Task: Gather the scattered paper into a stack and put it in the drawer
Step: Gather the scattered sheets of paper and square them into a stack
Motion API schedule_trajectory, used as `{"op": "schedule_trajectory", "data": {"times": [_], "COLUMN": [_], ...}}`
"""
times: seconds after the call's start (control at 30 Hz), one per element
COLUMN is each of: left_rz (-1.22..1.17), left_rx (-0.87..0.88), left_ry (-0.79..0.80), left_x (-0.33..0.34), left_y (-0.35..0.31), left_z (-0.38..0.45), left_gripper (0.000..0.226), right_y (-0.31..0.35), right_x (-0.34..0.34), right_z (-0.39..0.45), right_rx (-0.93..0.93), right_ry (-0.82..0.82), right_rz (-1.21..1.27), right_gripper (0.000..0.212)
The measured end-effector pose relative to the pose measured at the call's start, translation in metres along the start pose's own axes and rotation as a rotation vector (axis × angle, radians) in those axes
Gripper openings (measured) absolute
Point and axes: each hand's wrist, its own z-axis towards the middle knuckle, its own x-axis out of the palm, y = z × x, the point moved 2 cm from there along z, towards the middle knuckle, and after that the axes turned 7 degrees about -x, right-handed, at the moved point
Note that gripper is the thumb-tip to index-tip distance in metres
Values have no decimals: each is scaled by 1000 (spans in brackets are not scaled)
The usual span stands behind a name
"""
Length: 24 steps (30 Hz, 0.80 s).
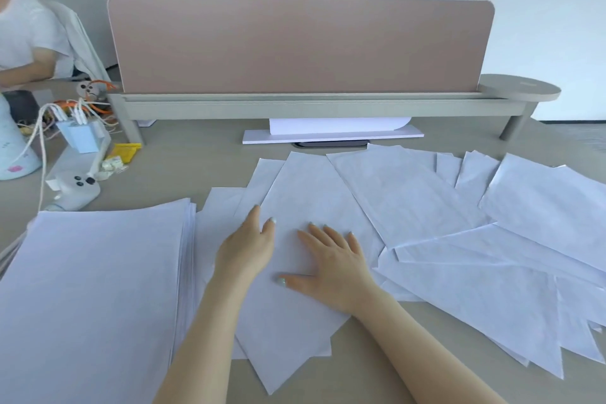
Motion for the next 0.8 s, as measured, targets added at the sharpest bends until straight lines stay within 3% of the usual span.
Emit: {"op": "schedule_trajectory", "data": {"times": [0.17, 0.23, 0.33, 0.4, 0.6, 0.8], "left_rz": [-267, -298, -162, -145, -350, -900], "left_rx": [64, 52, -4, -57, -91, -200], "left_ry": [93, 16, -181, -220, -186, -5], "left_x": [6, 6, 2, -1, -7, -4], "left_y": [-8, -6, 8, 19, 23, 27], "left_z": [-1, 1, 8, 13, 17, 18], "left_gripper": [49, 48, 48, 49, 49, 42], "right_y": [-5, -3, 0, 0, -2, -9], "right_x": [-5, -9, -15, -17, -24, -19], "right_z": [1, 0, -1, -3, -16, -21], "right_rx": [-38, -34, -14, -19, -74, -31], "right_ry": [-109, -132, -162, -131, -75, -136], "right_rz": [19, 15, -27, -56, -21, 19], "right_gripper": [69, 63, 50, 46, 65, 78]}}
